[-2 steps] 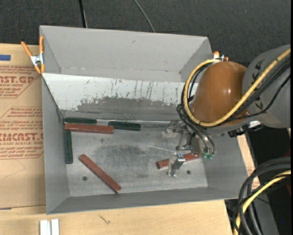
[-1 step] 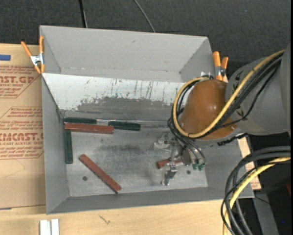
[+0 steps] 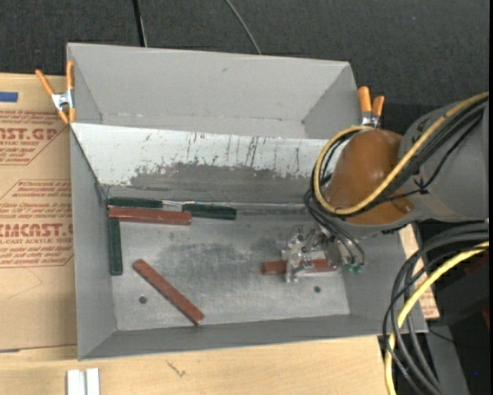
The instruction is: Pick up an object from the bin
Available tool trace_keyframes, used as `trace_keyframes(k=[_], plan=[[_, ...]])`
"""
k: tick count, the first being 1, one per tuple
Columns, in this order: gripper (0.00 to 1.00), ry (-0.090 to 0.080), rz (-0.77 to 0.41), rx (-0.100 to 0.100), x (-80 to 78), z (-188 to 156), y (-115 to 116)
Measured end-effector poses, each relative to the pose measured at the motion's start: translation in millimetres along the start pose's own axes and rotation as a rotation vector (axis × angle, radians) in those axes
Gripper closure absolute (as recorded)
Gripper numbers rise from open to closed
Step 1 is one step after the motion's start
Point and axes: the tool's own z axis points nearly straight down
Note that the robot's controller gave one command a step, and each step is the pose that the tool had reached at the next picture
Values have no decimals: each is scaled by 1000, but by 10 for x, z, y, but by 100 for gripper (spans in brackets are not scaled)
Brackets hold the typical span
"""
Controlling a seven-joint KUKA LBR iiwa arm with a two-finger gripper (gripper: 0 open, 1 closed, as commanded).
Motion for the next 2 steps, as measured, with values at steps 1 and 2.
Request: trace_keyframes(k=[1, 2], plan=[[100, 0, 0, 0, 0, 0, 0], [100, 14, -51, -1, -260, -1384, 88]])
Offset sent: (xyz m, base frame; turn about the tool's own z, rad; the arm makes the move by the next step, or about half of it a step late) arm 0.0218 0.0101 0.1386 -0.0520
